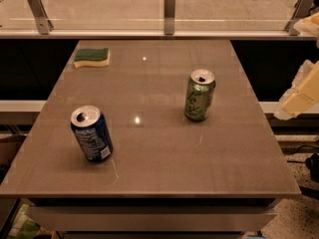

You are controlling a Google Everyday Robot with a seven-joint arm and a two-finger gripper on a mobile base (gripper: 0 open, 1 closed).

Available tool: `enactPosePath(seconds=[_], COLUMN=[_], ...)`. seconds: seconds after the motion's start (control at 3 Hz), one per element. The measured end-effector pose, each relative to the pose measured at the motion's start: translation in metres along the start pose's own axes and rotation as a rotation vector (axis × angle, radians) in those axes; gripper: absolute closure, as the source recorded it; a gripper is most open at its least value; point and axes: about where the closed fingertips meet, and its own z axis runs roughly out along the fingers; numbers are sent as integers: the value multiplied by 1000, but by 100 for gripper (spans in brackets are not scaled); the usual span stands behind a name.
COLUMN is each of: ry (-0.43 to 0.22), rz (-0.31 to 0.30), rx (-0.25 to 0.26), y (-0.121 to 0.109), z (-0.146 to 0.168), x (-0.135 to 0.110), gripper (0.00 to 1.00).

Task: Move green can near sponge

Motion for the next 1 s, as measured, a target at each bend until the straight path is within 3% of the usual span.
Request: enactPosePath(seconds=[0.33, 1.0], ry=[-126, -368], rz=[74, 115], rx=[23, 0], y=[-10, -14], z=[5, 40], x=[0, -4], gripper=[0, 0])
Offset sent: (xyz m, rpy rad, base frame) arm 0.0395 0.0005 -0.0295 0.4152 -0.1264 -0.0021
